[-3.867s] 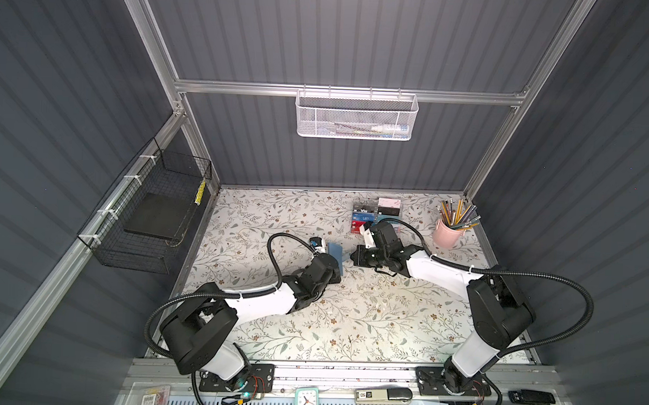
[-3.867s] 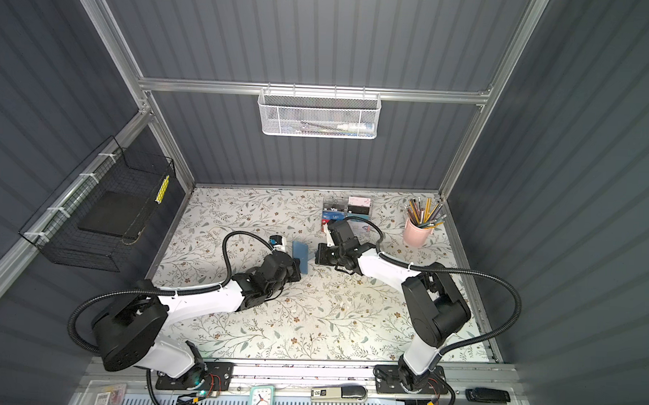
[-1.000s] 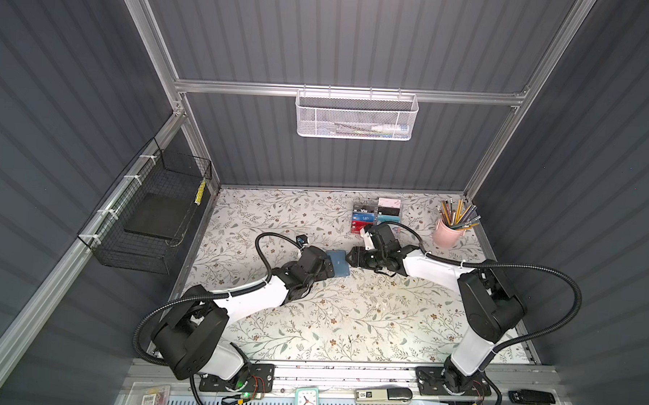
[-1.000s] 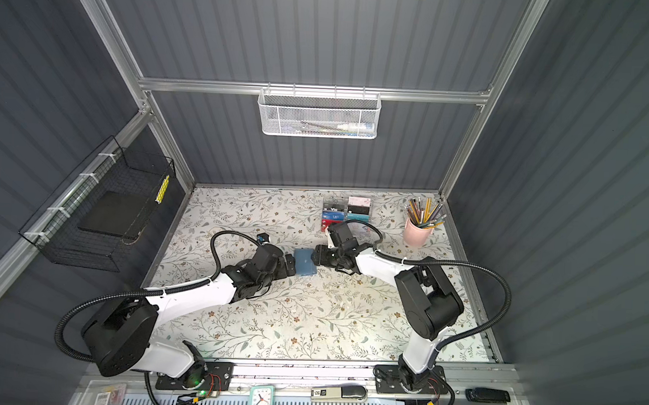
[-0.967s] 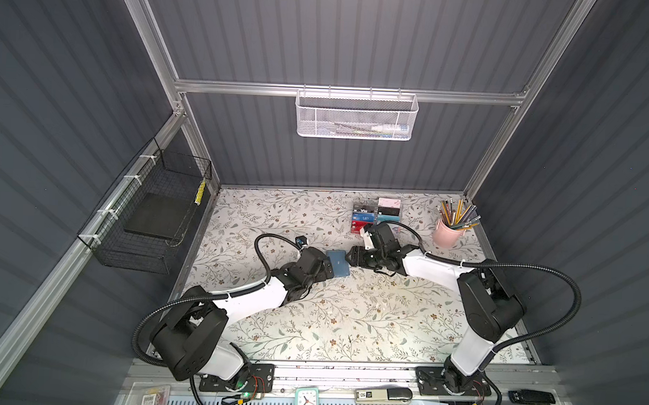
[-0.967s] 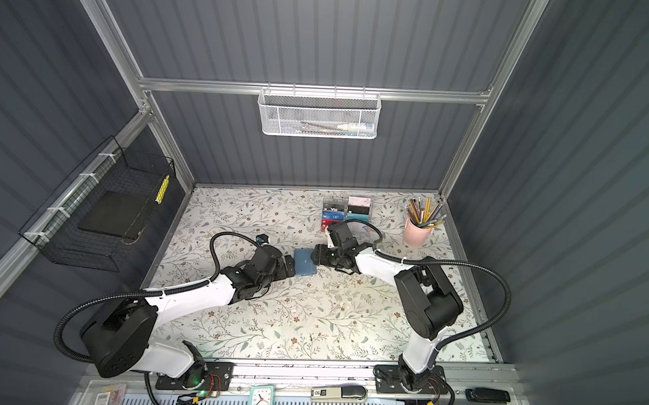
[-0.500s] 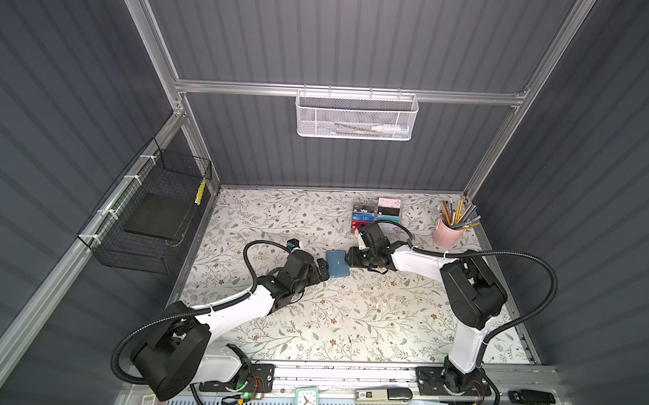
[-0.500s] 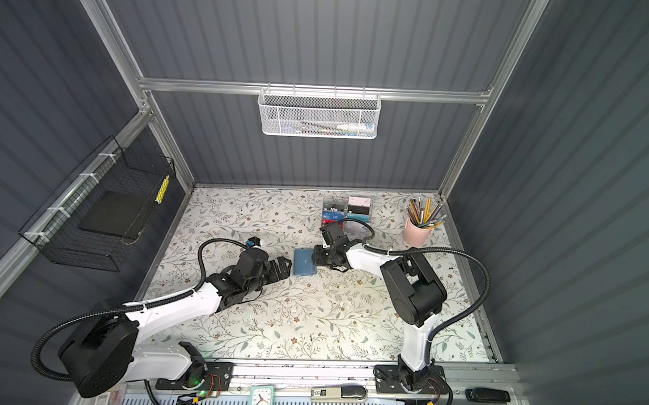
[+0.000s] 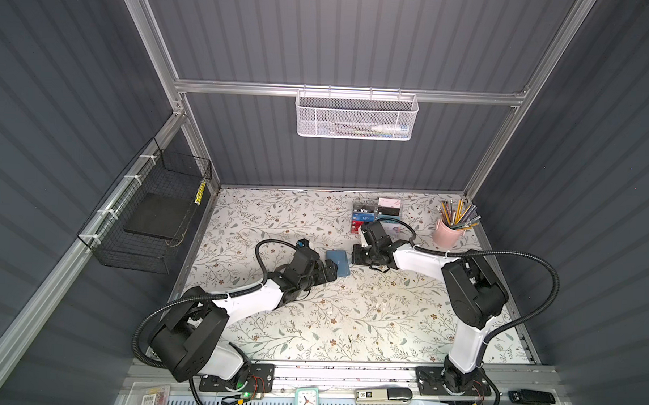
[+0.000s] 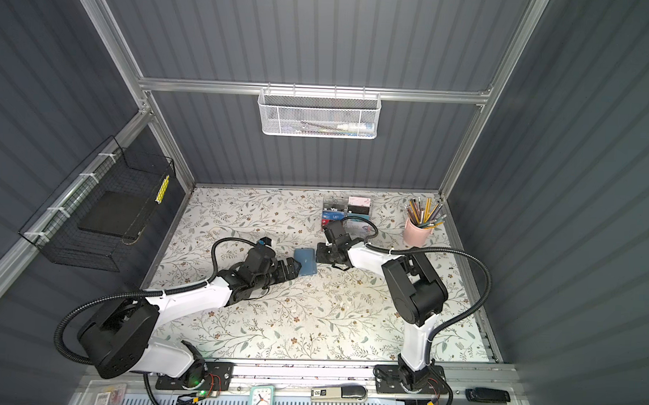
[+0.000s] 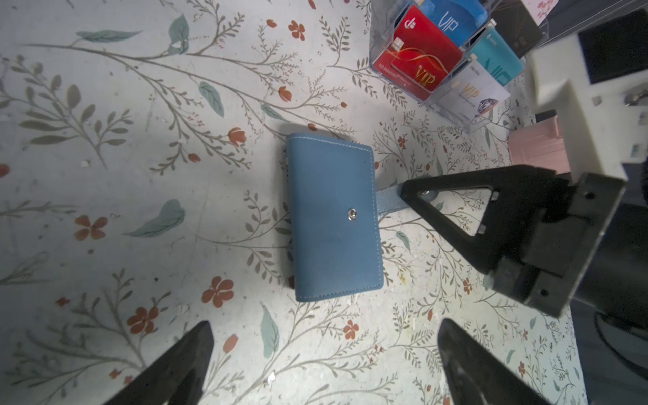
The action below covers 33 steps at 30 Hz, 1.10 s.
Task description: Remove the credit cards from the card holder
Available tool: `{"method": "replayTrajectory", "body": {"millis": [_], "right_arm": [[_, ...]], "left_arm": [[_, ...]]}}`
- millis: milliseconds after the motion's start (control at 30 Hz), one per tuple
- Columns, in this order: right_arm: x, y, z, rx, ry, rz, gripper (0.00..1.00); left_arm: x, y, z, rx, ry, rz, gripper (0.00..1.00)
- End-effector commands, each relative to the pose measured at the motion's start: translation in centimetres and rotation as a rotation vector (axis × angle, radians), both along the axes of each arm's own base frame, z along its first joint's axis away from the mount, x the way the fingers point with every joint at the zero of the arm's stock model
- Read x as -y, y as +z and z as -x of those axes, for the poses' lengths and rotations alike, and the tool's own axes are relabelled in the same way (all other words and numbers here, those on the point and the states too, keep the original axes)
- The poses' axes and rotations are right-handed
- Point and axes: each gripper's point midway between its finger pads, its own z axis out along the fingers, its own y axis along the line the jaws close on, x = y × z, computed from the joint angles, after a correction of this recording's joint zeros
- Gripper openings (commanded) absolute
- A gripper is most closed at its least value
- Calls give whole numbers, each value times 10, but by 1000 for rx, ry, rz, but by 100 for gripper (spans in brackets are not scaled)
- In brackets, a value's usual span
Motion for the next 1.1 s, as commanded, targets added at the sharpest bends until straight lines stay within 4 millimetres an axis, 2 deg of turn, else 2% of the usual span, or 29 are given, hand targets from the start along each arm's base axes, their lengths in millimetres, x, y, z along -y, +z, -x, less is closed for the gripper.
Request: {"method": "replayTrajectory", "body": {"millis": [0,133,300,533,833,1067], "right_arm": [[7,22,1,43,-8,-7,0],[12,42,5,85,-8,-16,0],[12,57,12,102,7,-44,0],[9,57,16,88,25,-64,0],[5,62,17,90,29,-93,0],[7,67,18,104,27,-98,0]], "left_arm": [[9,6,-6,6,-22,12,100],[10,1,-7,-6,-32,-7,100],[15,-8,-11,-24,-46,-26,100],[24,-12,-20,-30,-53,-30,100],[41,6,-31,9,-79,33,100],[54,-13,-35,-33,-118,17,100]]}}
